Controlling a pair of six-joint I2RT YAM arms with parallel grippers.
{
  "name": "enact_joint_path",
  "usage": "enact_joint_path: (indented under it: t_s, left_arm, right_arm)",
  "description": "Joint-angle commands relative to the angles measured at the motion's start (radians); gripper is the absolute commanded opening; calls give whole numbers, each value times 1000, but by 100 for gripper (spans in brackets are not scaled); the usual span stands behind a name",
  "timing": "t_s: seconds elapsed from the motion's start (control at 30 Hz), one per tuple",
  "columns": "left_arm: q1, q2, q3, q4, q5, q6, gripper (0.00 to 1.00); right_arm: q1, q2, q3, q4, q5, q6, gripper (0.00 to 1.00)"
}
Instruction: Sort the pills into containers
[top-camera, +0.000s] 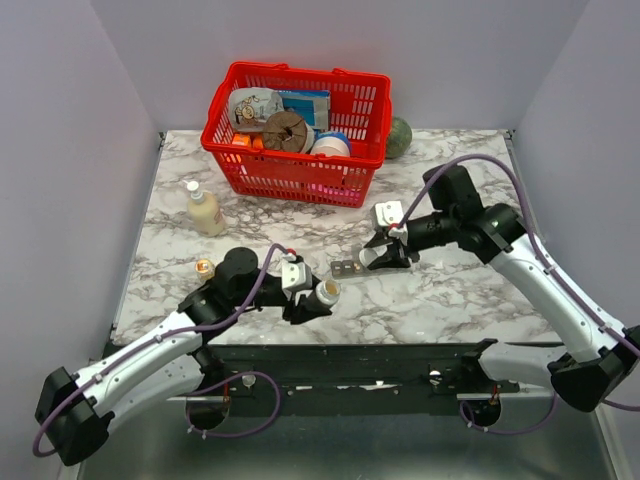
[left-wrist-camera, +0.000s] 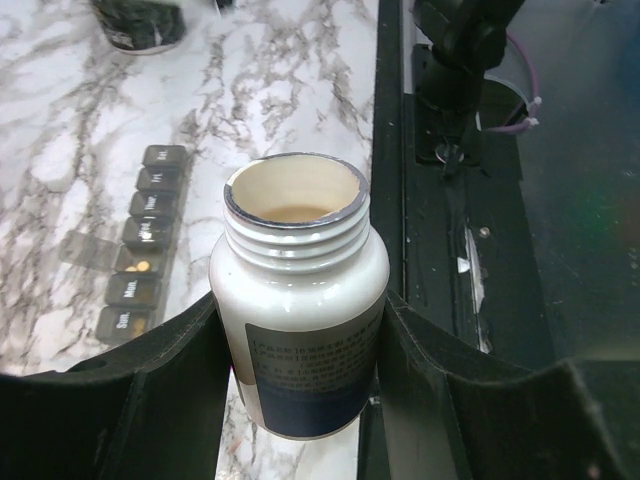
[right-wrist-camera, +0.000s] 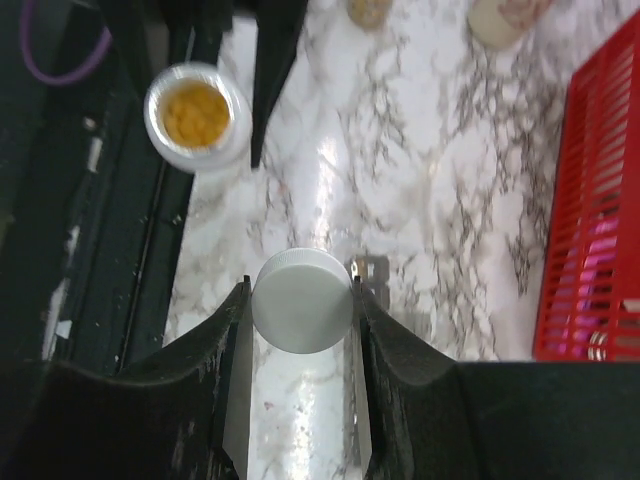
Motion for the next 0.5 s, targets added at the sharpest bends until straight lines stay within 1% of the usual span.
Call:
enact_joint_path:
  t_s: [0.0, 0.1, 0.2, 0.37, 0.47]
  left_arm:
    - [-66, 88, 75, 25, 29, 51, 0]
    - [-89, 116, 98, 20, 21, 64, 0]
    - [-99, 136, 113, 28, 17, 65, 0]
    - [-100, 163, 133, 8, 9, 65, 0]
    - [-102, 177, 147, -18, 1, 65, 0]
  right_arm:
    - [22, 70, 125, -157, -232, -23, 26]
    - [57, 94, 156, -157, -247, -5, 26]
    - [88, 111, 153, -162, -240, -8, 26]
    - [152, 120, 127, -162, -187, -15, 26]
    - [165, 130, 130, -163, -169, -14, 26]
